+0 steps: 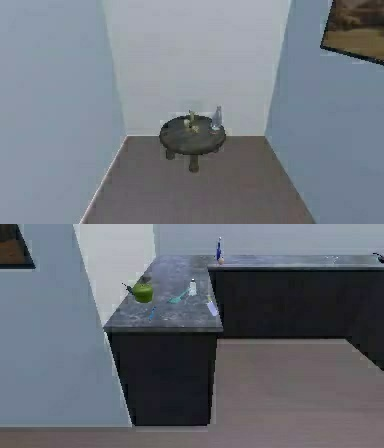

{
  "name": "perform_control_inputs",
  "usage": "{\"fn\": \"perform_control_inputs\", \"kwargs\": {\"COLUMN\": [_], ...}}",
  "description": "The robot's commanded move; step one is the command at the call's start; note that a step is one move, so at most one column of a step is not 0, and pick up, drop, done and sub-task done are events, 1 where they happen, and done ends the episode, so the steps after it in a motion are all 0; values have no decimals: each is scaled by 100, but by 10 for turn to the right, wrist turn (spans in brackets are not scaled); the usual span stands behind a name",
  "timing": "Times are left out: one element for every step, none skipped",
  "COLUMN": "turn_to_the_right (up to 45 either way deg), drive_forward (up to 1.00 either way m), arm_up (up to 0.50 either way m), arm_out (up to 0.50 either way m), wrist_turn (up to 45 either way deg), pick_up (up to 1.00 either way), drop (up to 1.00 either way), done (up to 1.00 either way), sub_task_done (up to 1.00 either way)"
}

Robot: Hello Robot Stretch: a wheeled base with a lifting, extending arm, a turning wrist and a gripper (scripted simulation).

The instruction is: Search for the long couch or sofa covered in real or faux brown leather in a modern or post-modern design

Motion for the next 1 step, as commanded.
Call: {"fn": "perform_control_inputs", "kwargs": {"turn_to_the_right": [-450], "drive_forward": [0], "arm_up": [0], "arm_out": [0], "wrist_turn": [0], "pick_up": [0], "drop": [0], "done": [0], "sub_task_done": [0]}}
